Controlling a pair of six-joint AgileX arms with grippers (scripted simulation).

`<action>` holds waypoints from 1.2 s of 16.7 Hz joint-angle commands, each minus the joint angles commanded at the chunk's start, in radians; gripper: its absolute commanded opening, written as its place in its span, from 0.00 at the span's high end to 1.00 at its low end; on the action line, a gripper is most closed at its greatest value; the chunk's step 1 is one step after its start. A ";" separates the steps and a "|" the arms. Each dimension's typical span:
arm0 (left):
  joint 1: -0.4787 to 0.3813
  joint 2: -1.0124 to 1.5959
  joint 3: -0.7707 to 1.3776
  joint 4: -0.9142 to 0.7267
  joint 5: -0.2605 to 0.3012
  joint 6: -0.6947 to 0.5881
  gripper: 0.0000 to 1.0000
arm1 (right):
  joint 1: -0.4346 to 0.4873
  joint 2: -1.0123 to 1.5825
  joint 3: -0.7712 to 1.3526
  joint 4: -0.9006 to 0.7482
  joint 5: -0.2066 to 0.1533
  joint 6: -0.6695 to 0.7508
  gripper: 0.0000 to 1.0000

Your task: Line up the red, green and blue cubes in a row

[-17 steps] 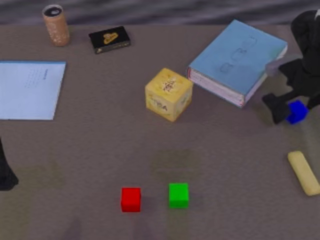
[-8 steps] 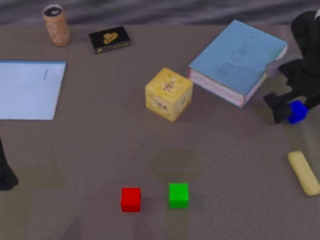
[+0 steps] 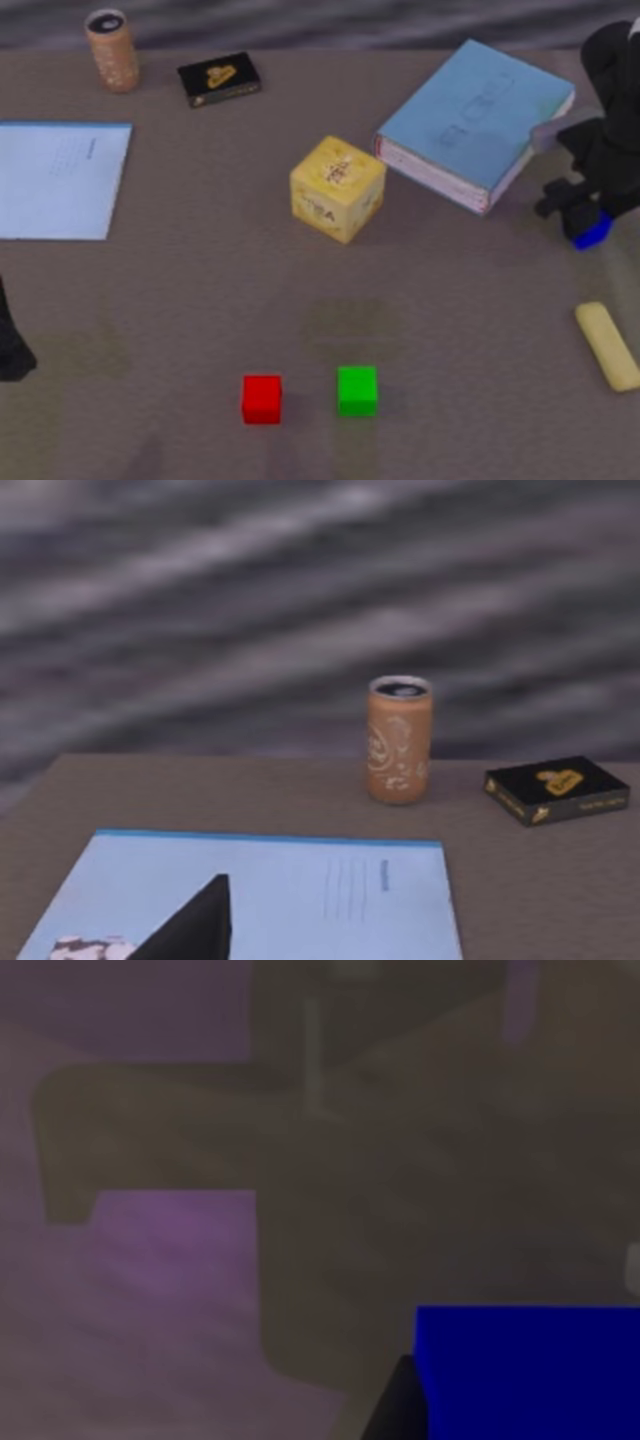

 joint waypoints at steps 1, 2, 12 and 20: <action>0.000 0.000 0.000 0.000 0.000 0.000 0.00 | 0.000 0.000 0.000 0.000 0.000 0.000 1.00; 0.000 0.000 0.000 0.000 0.000 0.000 0.00 | 0.000 0.000 0.000 0.000 0.000 0.000 1.00; 0.000 0.000 0.000 0.000 0.000 0.000 0.00 | 0.001 -0.031 0.035 -0.049 -0.006 0.003 1.00; 0.000 0.000 0.000 0.000 0.000 0.000 0.00 | 0.007 -0.096 0.154 -0.236 -0.006 0.003 1.00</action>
